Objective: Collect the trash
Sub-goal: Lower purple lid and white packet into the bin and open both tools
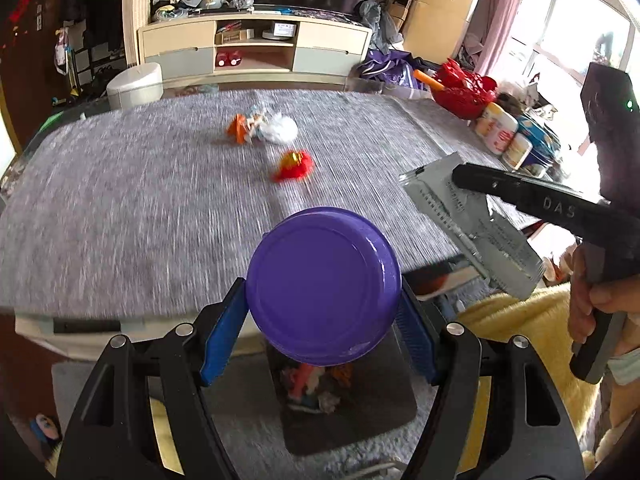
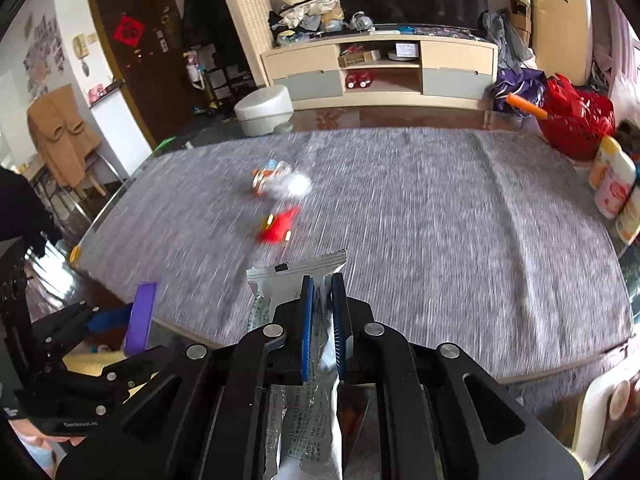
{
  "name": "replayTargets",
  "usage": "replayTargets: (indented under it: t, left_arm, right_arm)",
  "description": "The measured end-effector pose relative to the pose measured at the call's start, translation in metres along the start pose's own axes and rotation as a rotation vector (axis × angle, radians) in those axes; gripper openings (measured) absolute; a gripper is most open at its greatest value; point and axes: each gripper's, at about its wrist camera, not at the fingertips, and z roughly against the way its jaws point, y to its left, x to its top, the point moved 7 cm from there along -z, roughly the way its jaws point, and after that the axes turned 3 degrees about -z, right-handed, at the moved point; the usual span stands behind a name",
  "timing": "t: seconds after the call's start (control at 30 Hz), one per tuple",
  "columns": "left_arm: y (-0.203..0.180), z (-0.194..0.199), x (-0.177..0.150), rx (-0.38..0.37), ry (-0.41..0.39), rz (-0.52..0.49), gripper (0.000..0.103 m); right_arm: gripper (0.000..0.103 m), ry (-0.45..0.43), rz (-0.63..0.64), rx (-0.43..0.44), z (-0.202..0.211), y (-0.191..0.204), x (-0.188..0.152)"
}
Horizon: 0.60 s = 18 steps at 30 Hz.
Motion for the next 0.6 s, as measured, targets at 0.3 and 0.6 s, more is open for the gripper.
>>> replayTargets:
  t: [0.3, 0.6]
  left_arm:
    - [-0.015, -0.015, -0.068, -0.031, 0.098, 0.021, 0.068]
    - [-0.018, -0.057, -0.124, -0.047, 0.228, 0.07, 0.068]
  right_arm:
    - [0.011, 0.073, -0.033, 0.017, -0.007, 0.006, -0.072]
    - [0.011, 0.208, -0.079, -0.028, -0.055, -0.006, -0.137]
